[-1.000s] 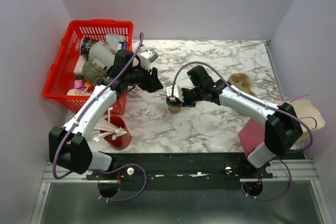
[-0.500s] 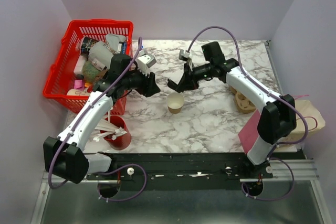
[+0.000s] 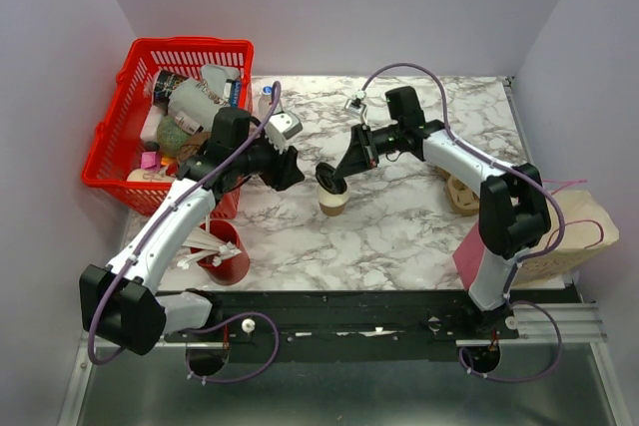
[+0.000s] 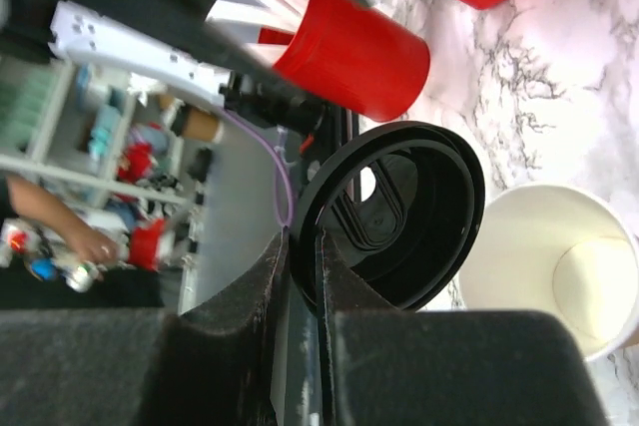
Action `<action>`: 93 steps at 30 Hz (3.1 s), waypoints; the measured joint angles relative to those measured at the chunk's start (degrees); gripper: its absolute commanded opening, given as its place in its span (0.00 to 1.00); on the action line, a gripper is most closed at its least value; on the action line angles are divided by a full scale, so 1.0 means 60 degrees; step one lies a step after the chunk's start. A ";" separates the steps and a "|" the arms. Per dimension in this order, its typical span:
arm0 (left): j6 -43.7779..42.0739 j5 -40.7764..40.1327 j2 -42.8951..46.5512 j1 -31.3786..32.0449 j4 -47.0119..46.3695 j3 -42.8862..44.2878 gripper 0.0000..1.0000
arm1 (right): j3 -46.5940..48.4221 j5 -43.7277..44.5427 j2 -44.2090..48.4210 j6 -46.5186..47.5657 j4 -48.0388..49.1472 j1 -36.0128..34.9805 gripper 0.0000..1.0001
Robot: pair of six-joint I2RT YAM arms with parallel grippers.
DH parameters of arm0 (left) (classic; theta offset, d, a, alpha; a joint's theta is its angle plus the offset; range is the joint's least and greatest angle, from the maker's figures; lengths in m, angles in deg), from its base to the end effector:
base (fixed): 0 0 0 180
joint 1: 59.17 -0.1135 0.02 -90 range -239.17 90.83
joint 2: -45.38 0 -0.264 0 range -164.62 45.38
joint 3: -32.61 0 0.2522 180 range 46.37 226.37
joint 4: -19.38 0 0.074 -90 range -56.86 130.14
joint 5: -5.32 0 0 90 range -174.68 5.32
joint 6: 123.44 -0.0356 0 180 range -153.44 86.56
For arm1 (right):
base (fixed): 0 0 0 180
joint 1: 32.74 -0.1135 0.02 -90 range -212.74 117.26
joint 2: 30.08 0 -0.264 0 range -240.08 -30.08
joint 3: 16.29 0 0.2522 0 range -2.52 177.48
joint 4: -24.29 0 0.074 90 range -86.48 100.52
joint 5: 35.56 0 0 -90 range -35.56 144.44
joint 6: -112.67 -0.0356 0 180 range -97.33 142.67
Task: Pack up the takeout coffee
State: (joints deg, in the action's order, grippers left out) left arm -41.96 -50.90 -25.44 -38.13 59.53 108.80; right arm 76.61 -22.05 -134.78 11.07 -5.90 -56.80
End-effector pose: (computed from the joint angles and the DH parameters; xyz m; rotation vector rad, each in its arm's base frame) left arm 0.2444 -0.1152 0.3274 0.8714 1.9754 -0.7652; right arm 0.3466 0.1927 0.2622 -0.9530 1.9917 1.8473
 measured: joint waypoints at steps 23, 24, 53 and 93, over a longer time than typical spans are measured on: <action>-0.0685 -0.0645 -0.1523 0.1439 -0.0820 0.0004 0.57 | -0.1020 -0.0120 -0.0812 -0.2929 0.2393 0.0280 0.14; -0.0681 -0.0667 -0.1566 0.1457 -0.0896 0.0004 0.57 | -0.1060 -0.0120 -0.0820 -0.2969 0.2401 0.0280 0.14; -0.0612 -0.0780 -0.2357 0.1829 -0.2171 0.0004 0.56 | -0.1432 0.0051 -0.0892 -0.3147 0.2783 0.0590 0.23; -0.0390 -0.0769 -0.2557 0.1829 -0.2320 0.0004 0.56 | -0.1286 0.0780 -0.0984 -0.1883 0.1468 0.0798 0.41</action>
State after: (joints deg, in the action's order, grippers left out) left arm -44.29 -55.51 -40.79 -27.16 45.61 108.82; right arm 68.89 -17.37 -140.69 -0.23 2.91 -52.01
